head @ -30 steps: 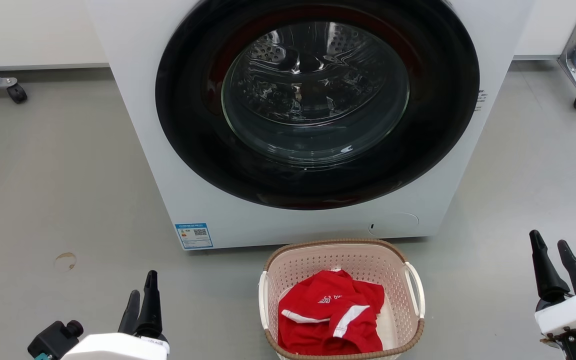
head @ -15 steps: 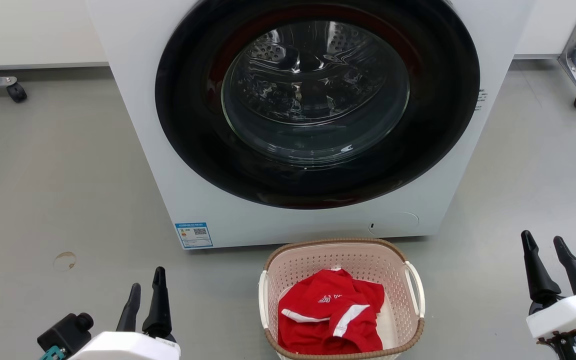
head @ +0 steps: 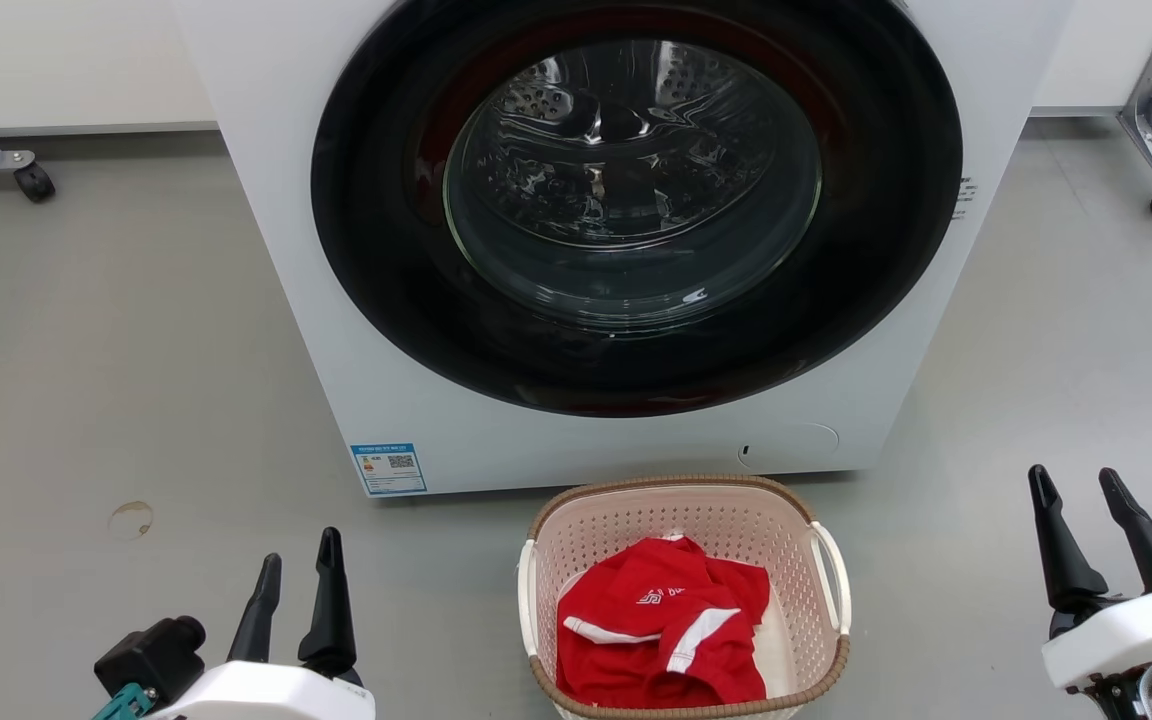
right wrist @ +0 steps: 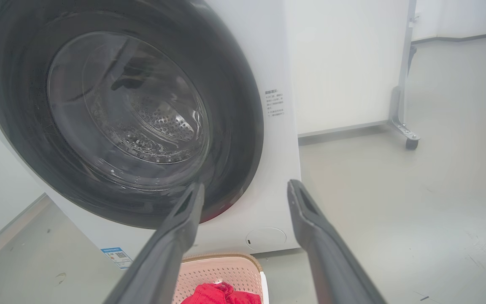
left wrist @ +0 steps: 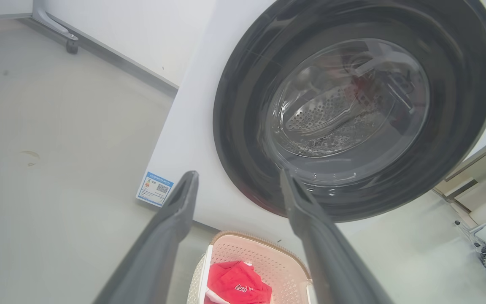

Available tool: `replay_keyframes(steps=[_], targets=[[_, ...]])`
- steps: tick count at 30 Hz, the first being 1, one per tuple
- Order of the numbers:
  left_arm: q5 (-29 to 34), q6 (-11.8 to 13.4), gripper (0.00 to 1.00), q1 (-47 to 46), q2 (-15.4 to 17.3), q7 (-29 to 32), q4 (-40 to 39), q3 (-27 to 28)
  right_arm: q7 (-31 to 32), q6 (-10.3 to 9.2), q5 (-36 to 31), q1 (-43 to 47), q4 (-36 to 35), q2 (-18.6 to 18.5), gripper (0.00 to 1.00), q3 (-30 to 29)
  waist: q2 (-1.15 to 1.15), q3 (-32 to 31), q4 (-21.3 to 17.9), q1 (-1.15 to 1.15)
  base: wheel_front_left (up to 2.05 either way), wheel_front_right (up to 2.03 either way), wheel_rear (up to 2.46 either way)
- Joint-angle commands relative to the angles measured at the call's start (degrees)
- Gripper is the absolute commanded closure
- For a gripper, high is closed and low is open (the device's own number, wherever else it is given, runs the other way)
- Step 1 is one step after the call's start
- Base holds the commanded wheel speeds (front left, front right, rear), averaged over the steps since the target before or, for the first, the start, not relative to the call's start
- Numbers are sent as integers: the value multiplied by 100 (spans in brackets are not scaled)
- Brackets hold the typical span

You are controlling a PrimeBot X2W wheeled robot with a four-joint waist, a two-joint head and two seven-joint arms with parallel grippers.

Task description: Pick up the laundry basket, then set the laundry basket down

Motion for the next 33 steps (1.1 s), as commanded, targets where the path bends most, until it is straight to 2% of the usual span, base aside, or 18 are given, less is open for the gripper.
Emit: replay_keyframes(steps=[1,33], targets=[[220,42,0,-242,65,-104,-184,74,-121,22,-216,-102,-140,-193,0,110,0,3,1,0,0,0,0],[2121,200,0,-273,87,-649,-249,-237,-661,30,-1569,-65,-119,-246,0,448,0,39,-6,0,0,0,0]])
